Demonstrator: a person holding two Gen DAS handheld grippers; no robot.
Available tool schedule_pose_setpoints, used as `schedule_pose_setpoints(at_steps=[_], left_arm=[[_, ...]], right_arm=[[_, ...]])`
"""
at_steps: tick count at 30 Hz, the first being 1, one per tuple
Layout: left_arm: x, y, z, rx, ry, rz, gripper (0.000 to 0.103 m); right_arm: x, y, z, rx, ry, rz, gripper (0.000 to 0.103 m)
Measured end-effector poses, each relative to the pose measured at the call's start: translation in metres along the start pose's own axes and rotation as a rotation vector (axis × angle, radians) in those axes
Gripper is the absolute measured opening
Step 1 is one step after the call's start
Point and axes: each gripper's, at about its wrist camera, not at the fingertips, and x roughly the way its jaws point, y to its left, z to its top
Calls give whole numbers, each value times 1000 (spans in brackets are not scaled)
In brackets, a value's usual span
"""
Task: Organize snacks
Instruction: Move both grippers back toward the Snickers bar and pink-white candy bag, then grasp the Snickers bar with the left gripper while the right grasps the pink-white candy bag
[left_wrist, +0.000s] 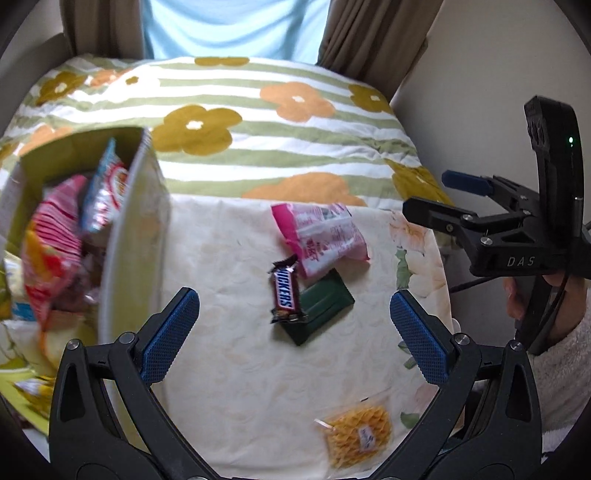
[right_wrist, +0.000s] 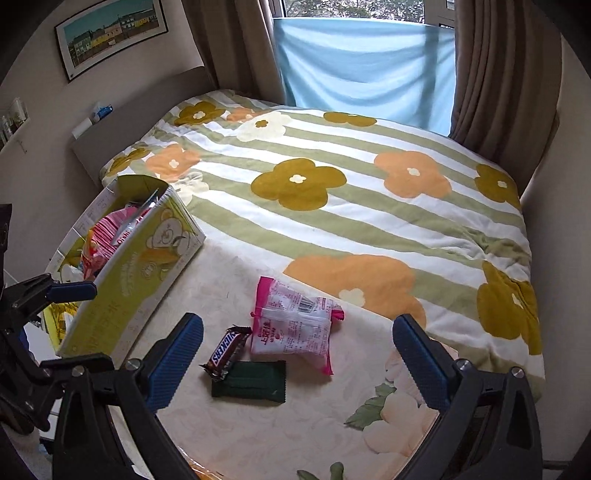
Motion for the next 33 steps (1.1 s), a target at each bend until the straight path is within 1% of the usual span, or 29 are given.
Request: schedule_pose_setpoints(at_steps=[5, 7, 9, 12, 13, 15, 18, 20, 24, 26, 27, 28, 29, 30, 31, 32, 33], left_arm=[[51, 4, -10, -39, 35, -2, 101], [72, 8, -14, -60, 51, -12, 95], [88, 11, -17, -66, 63, -16, 94], [109, 14, -21, -61, 69, -15, 80], [116, 15, -22, -61, 70, -13, 79], [124, 17, -23, -61, 70, -10, 79], [135, 20, -25, -69, 70, -4, 73], [138, 22, -26, -72, 65, 2, 73], [139, 21, -24, -62, 41, 12, 73], [140, 18, -23, -45, 39, 26, 70], [140, 15, -22, -32, 38, 43, 60], [141, 13, -22, -15, 41, 61, 55], [142, 11, -22, 6, 47, 76, 53], [142, 9, -22, 22, 54, 86, 49], [142, 8, -22, 35, 57, 102, 42], [142, 6, -22, 55, 60, 117, 37], [142, 6, -22, 66, 65, 122, 29]], right_arm=[[29, -13, -10, -87, 6, 28, 102], [40, -15, -15, -121, 3, 31, 102], [51, -15, -22, -154, -1, 51, 102], [71, -14, -33, -210, 2, 70, 102], [76, -14, -35, -225, 4, 74, 102], [88, -12, -42, -263, 8, 76, 102], [101, -12, -50, -314, -1, 83, 102], [107, -13, -53, -339, -5, 82, 102], [113, -16, -51, -380, -22, 100, 102], [115, -17, -48, -411, -27, 104, 102], [116, -17, -48, -428, -31, 108, 102], [116, -17, -46, -447, -33, 117, 102], [117, -16, -46, -461, -31, 125, 102], [117, -16, -45, -475, -30, 131, 102], [117, -15, -44, -493, -29, 139, 102], [117, -15, -44, -507, -26, 147, 102], [117, -14, -44, -520, -22, 155, 102]])
